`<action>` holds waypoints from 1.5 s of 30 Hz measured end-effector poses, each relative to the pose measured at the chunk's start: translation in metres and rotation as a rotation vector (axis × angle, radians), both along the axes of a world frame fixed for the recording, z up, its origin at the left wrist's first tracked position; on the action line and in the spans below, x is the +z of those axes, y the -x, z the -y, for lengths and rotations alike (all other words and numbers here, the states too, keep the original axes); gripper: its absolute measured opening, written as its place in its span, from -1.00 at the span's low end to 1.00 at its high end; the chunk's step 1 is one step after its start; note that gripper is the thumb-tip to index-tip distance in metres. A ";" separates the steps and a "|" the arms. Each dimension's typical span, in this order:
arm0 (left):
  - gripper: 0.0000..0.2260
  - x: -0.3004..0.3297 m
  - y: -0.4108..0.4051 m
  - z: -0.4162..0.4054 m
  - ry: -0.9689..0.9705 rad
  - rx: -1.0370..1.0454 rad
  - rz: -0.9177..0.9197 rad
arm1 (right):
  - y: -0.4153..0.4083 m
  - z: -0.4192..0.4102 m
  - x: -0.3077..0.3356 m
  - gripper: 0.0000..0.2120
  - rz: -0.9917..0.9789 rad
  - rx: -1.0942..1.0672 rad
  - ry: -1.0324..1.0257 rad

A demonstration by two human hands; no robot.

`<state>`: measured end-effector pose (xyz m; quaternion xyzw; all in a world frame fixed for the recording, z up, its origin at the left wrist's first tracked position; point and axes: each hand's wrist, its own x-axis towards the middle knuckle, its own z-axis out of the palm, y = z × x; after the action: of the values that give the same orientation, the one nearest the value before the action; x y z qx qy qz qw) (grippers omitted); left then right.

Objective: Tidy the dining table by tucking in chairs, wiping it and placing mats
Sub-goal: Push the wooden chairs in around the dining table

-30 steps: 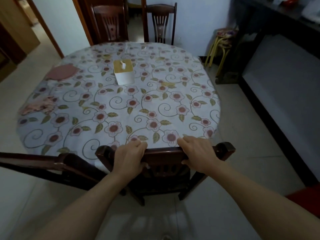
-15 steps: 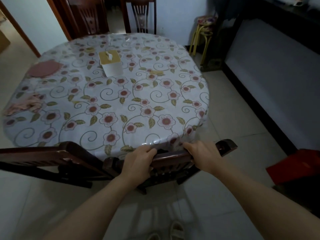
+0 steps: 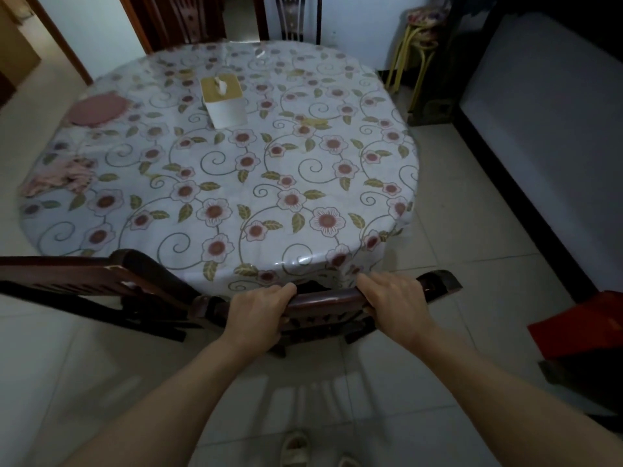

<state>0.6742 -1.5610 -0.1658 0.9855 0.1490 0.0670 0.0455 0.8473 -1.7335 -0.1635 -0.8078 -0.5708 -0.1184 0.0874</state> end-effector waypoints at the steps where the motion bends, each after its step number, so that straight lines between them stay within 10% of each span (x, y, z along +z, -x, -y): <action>1: -0.57 0.000 -0.002 -0.002 -0.002 0.016 0.011 | -0.002 -0.004 0.001 -0.68 0.008 0.001 -0.003; 29: -0.65 -0.004 0.012 -0.051 -0.133 0.060 0.003 | 0.011 -0.028 -0.003 -0.53 0.022 -0.100 0.170; 45: -0.61 0.005 -0.033 -0.073 -0.167 0.030 -0.057 | -0.041 -0.051 -0.014 -0.58 -0.025 -0.053 -0.073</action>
<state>0.7072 -1.4878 -0.1607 0.9850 0.1590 0.0516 -0.0421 0.8886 -1.6825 -0.1779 -0.8203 -0.5434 -0.1312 0.1211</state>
